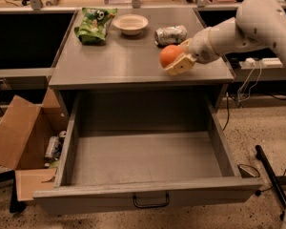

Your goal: Pick orange from top drawer and place on counter

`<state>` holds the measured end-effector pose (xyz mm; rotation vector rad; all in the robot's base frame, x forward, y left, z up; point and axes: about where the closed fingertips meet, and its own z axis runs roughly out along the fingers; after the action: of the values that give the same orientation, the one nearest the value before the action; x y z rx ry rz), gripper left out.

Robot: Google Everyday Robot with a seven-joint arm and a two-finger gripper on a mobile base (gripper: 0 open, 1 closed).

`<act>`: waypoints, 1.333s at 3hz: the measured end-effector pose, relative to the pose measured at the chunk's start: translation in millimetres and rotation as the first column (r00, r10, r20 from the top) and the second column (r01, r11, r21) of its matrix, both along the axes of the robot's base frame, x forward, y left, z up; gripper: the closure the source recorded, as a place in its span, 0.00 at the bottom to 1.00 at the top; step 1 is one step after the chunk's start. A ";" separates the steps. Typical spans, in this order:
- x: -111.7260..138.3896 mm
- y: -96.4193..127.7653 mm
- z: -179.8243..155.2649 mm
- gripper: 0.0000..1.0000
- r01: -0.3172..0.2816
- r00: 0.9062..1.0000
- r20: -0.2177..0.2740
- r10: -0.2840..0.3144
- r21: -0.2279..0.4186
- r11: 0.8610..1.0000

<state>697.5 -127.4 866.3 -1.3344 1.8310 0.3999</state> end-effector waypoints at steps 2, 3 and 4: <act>45.7 -5.7 -10.1 1.00 0.086 0.996 -0.044 -0.082 0.086 0.993; 60.8 -2.8 -12.0 1.00 0.108 0.993 -0.056 -0.100 0.166 0.980; 67.5 0.4 -11.0 1.00 0.114 0.993 -0.060 -0.104 0.208 0.971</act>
Offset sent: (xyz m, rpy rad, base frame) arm 0.0640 -0.0144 -0.0101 0.1250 0.0498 -0.1287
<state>765.0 -127.0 855.3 -1.0826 1.8354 0.5560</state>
